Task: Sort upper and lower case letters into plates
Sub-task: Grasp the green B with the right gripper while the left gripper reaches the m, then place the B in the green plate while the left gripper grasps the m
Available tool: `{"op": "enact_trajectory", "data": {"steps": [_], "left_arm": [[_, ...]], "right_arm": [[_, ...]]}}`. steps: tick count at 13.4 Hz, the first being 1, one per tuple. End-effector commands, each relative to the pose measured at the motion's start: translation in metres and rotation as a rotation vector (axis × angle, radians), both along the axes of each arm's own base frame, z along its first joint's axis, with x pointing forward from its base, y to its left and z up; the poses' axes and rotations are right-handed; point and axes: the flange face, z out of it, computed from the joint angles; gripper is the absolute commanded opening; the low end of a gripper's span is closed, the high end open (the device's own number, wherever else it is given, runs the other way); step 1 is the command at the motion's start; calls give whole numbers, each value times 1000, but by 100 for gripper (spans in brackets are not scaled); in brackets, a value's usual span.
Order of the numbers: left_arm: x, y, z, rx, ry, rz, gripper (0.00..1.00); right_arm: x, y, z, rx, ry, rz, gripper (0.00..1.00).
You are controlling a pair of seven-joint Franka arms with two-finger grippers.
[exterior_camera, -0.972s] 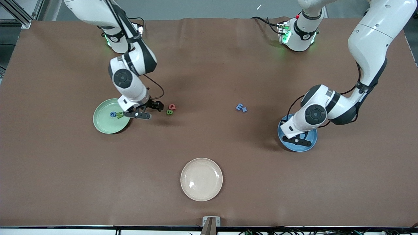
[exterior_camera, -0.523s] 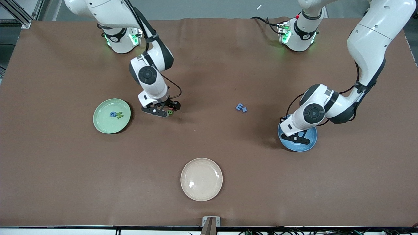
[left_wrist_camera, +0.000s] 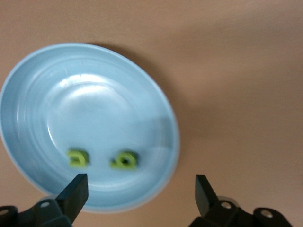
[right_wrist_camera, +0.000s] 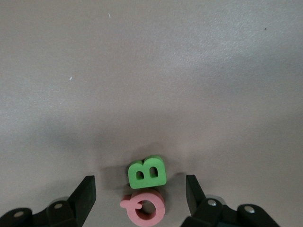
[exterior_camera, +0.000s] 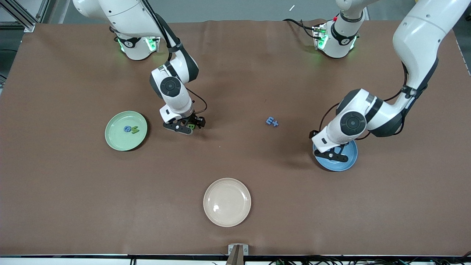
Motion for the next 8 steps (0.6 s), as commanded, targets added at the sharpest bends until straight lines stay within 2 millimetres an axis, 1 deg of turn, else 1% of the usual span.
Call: {"op": "enact_trajectory", "data": {"steps": [1, 3, 5, 7, 8], "left_arm": [[-9, -40, 38, 6, 3, 176, 100], [-21, -75, 49, 6, -9, 391, 100], [-39, -115, 50, 45, -31, 580, 100], [-50, -145, 53, 29, -70, 752, 100], [-55, -156, 51, 7, -83, 833, 100]], "right_arm": [[2, -1, -4, -1, -10, 9, 85], [1, -4, -9, -6, -5, 27, 84], [1, -5, -10, -7, -4, 35, 83], [0, -6, -10, -10, -2, 39, 82], [-1, -7, -11, -12, 0, 47, 78]]}}
